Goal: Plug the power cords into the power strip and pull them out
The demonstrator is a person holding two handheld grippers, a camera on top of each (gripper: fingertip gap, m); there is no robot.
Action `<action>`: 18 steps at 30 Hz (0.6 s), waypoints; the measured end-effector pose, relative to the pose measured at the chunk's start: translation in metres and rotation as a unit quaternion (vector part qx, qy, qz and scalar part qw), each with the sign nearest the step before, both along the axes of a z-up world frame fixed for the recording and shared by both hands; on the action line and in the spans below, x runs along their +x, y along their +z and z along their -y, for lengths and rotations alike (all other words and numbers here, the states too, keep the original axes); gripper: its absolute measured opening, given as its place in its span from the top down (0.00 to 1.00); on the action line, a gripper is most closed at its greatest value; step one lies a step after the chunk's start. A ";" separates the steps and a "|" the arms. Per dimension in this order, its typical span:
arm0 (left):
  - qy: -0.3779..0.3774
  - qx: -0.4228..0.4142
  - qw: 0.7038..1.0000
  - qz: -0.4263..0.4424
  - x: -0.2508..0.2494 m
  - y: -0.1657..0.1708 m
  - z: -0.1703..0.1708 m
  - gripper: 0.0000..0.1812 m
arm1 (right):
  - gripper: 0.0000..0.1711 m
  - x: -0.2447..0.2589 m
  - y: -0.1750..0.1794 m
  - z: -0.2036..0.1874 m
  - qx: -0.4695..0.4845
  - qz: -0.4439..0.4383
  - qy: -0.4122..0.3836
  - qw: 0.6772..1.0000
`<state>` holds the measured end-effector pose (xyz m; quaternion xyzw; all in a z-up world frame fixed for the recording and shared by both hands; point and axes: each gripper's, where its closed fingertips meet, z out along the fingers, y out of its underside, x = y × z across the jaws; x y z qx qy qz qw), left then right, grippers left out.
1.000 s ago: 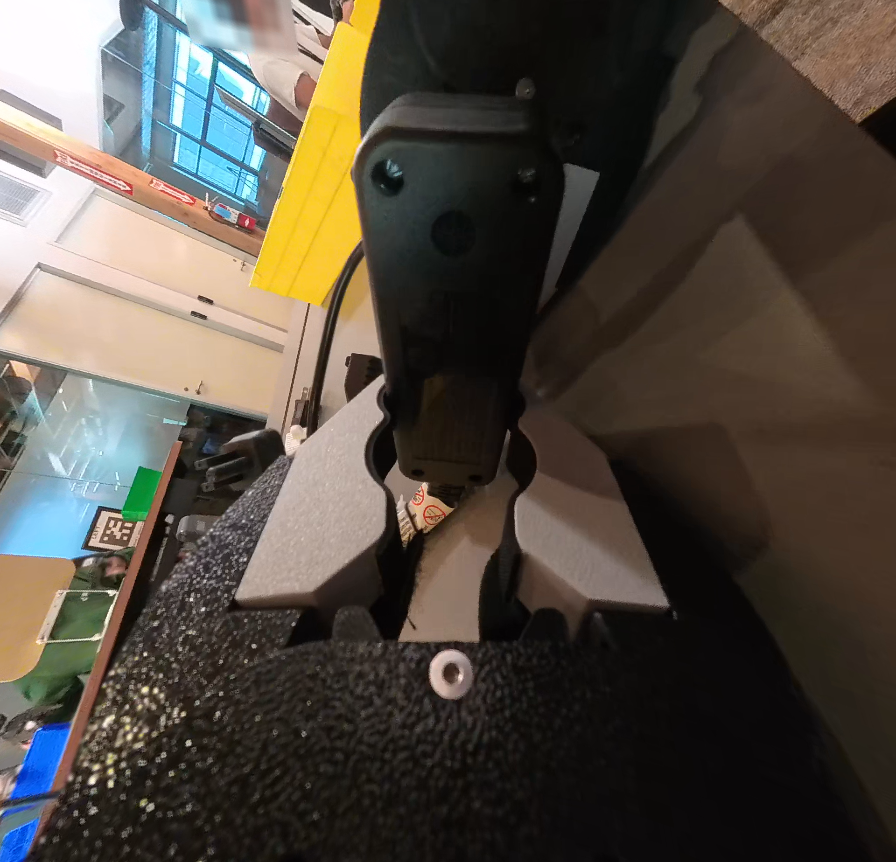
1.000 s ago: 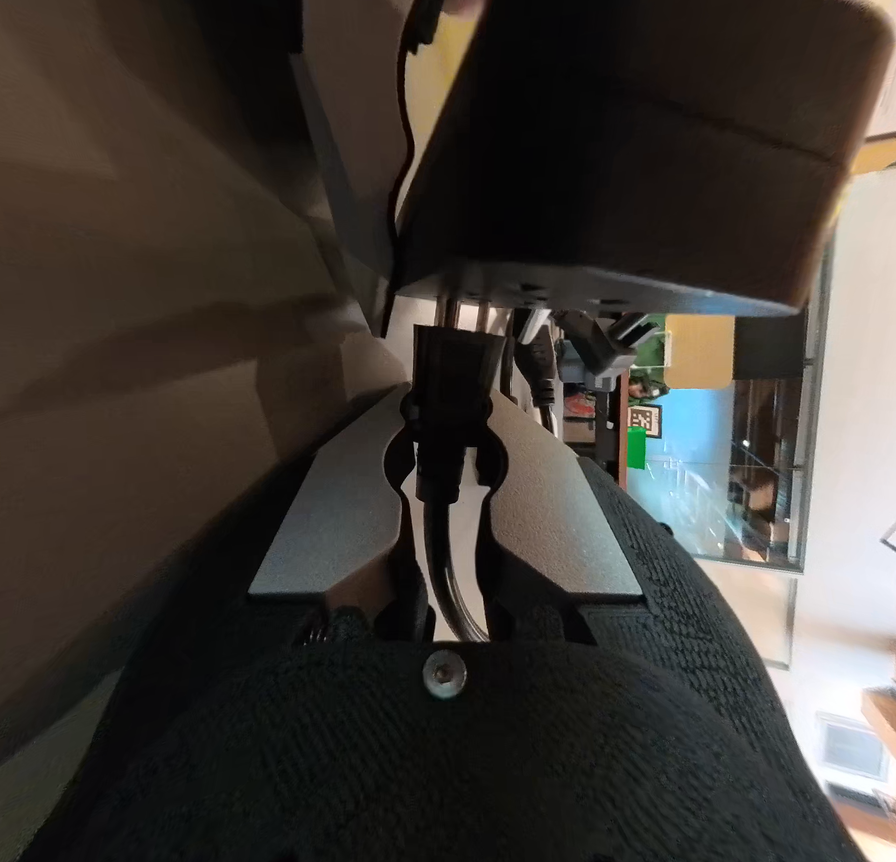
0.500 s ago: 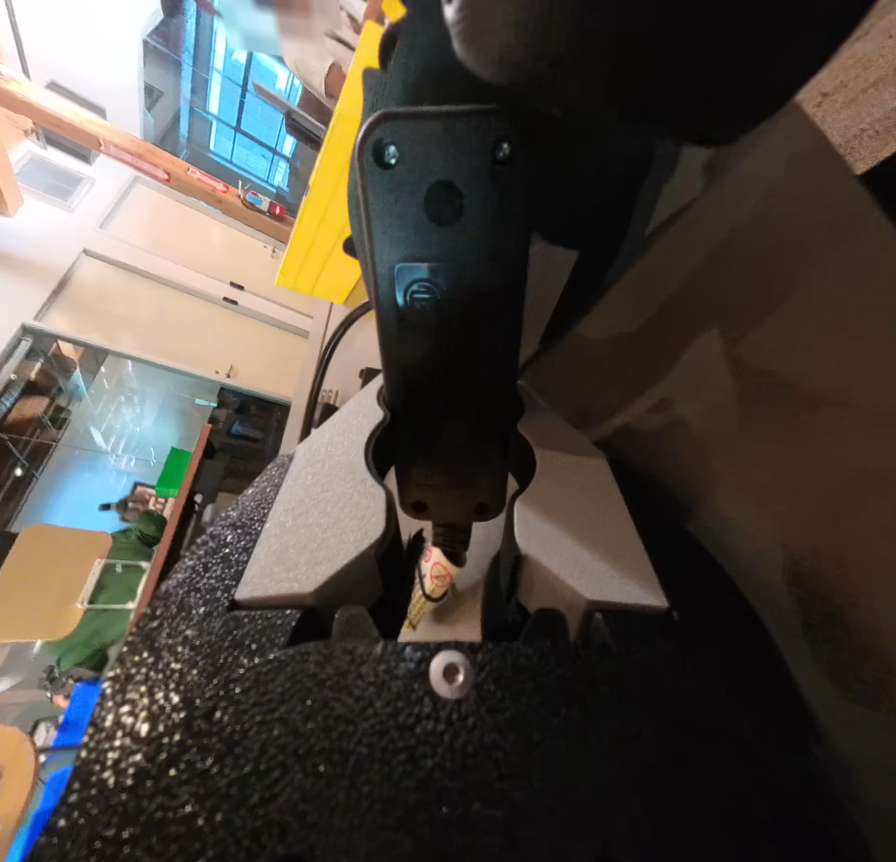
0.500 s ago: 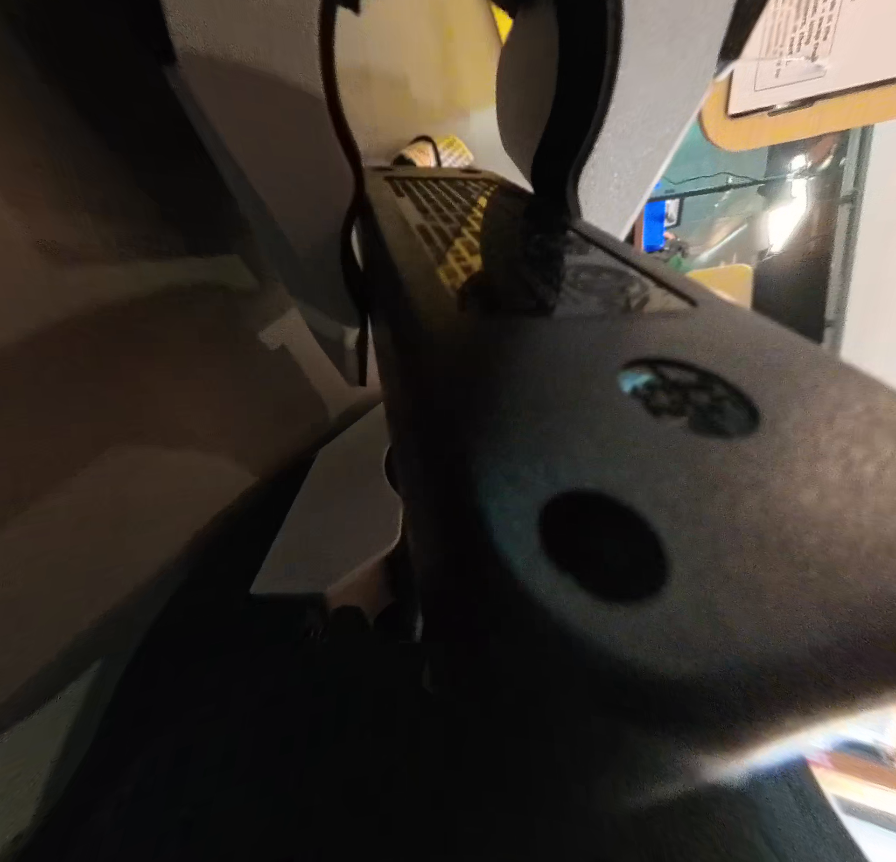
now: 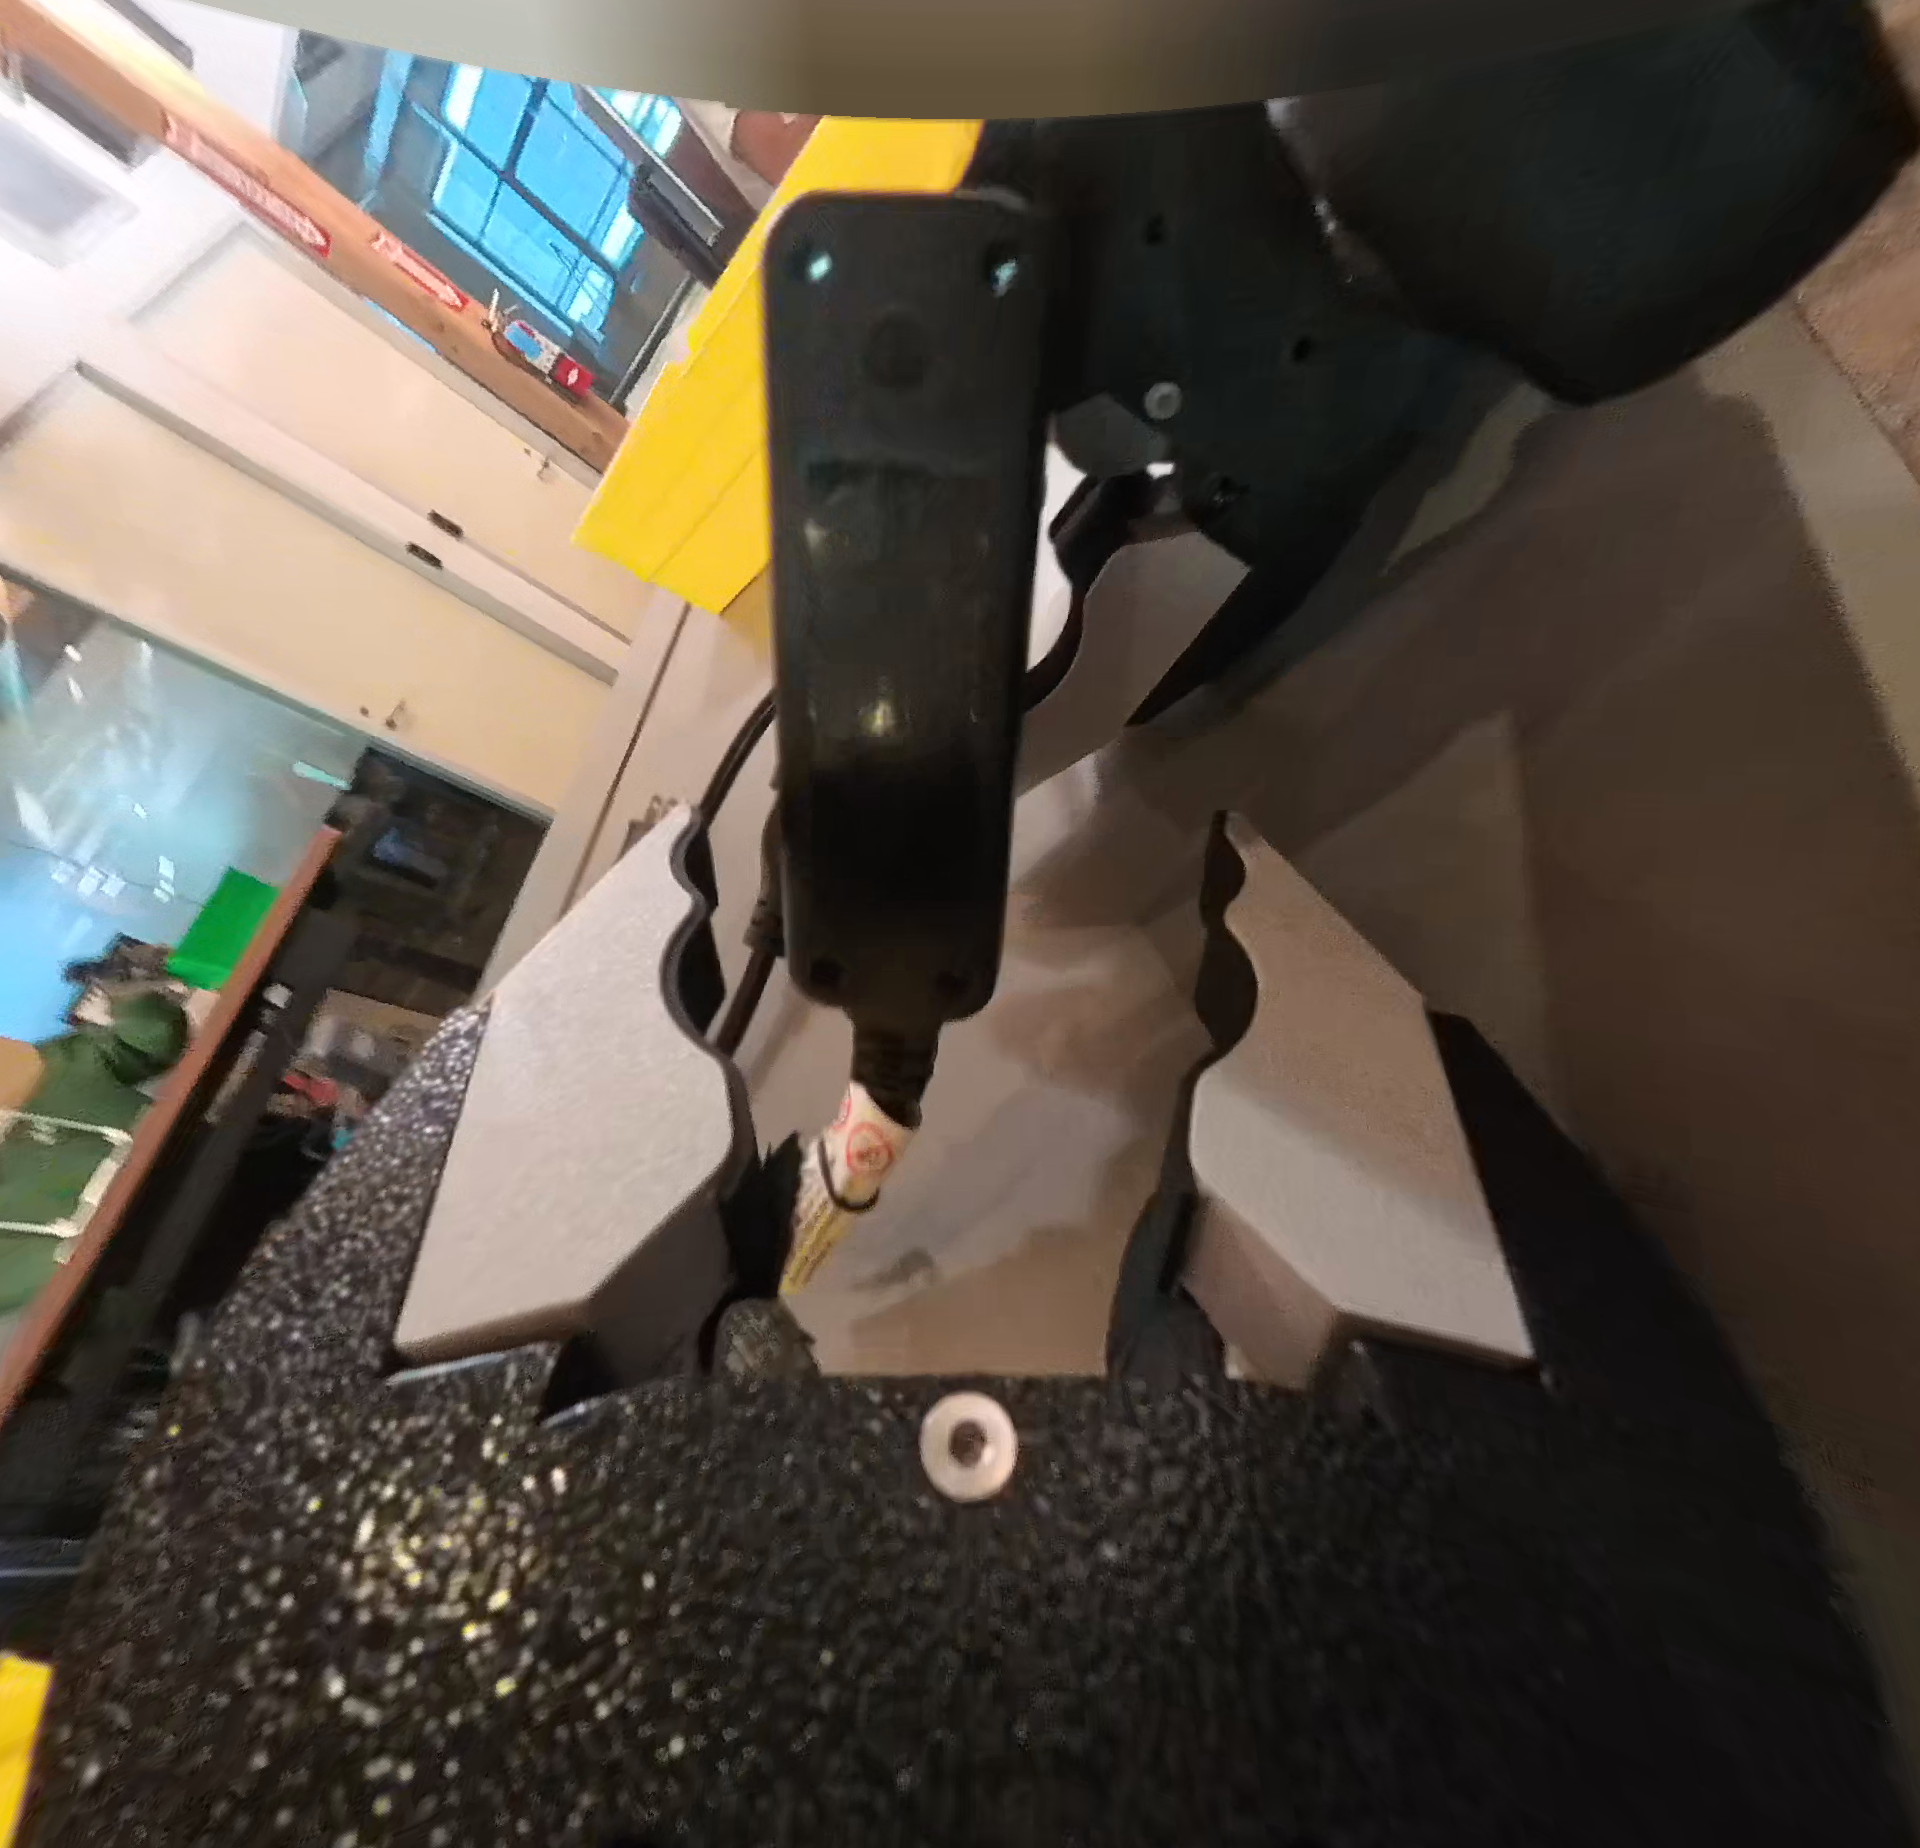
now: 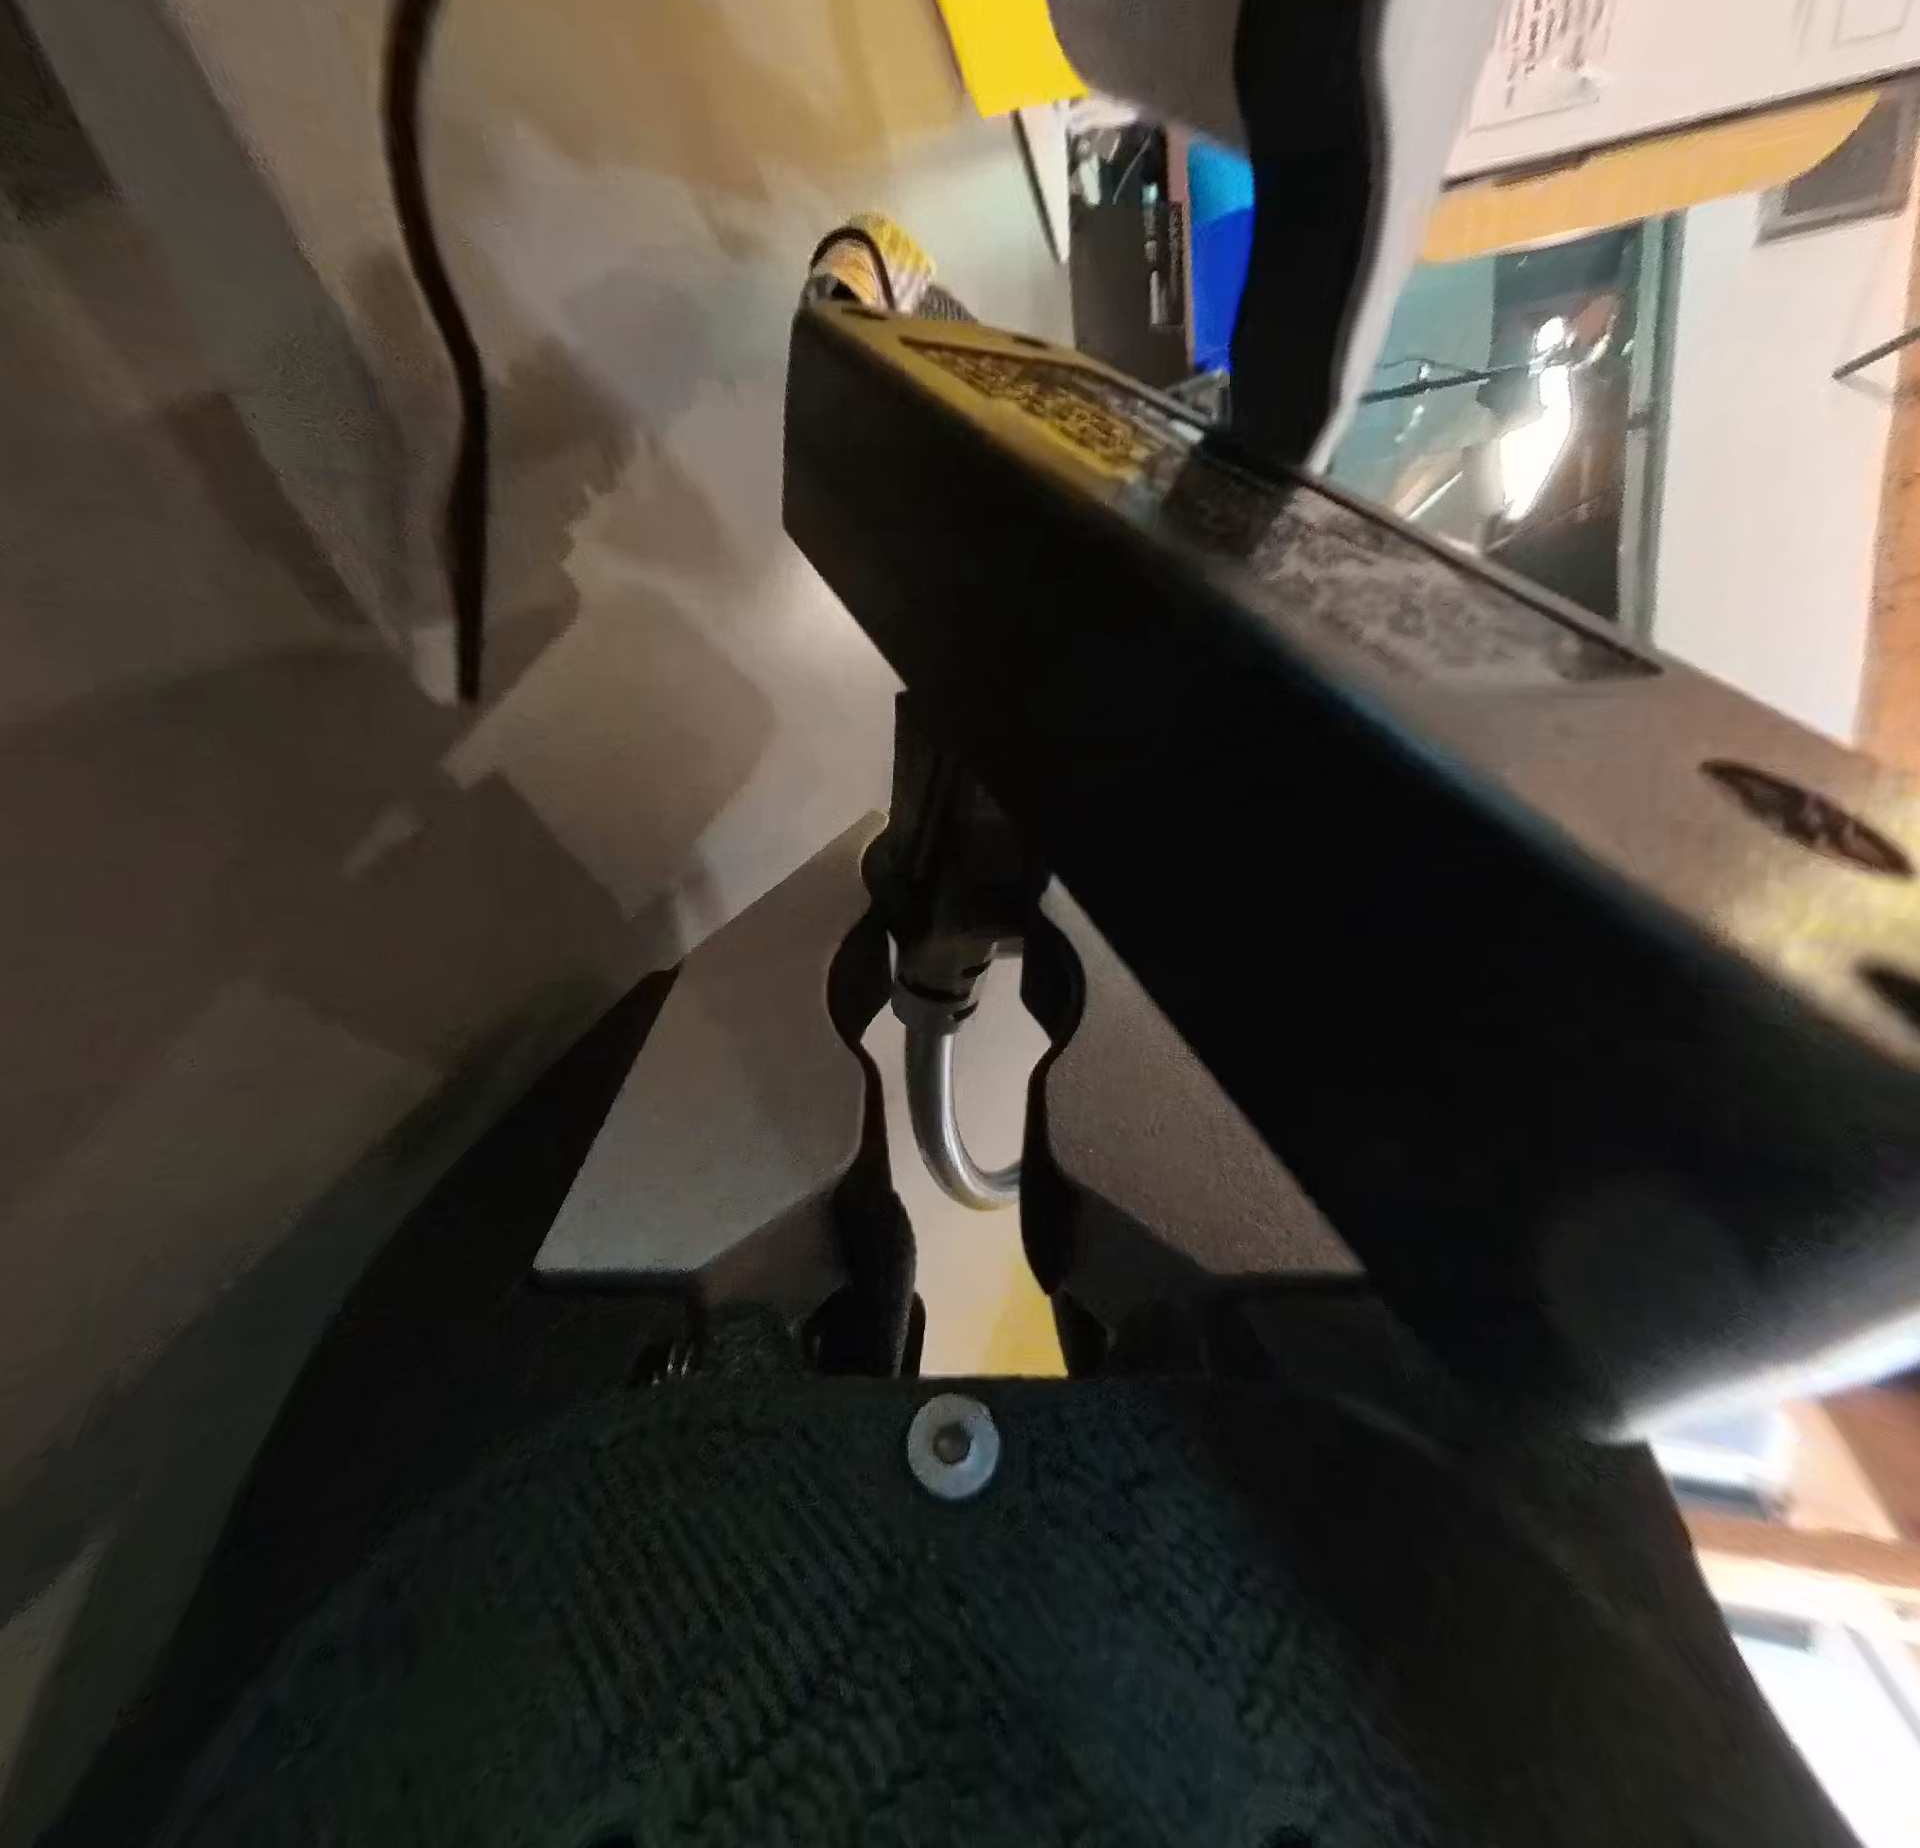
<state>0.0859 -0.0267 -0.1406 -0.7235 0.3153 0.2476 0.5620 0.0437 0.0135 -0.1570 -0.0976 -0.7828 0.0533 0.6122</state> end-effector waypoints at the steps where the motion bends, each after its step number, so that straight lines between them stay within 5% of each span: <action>1: -0.005 0.000 1.000 -0.019 0.004 -0.001 -0.002 0.51 | 0.94 0.001 0.002 0.003 0.012 -0.009 0.007 1.000; 4: -0.008 0.001 0.999 -0.039 0.010 0.001 -0.007 0.62 | 0.90 0.002 0.004 0.009 0.035 -0.026 0.022 0.999; 5: 0.002 0.011 0.999 -0.043 0.007 0.006 -0.007 0.73 | 0.90 0.003 0.004 0.010 0.036 -0.025 0.026 0.999; 9: -0.005 0.016 1.000 0.021 0.001 0.026 -0.007 0.76 | 0.90 0.004 0.018 0.015 0.000 -0.028 0.047 0.999; 13: -0.024 0.064 0.982 0.178 -0.015 0.072 -0.013 0.76 | 0.84 -0.008 0.067 0.008 -0.029 -0.032 0.053 0.998; 18: -0.057 0.121 0.901 0.413 -0.050 0.114 -0.017 0.77 | 0.71 -0.028 0.114 0.006 -0.043 -0.032 0.094 0.994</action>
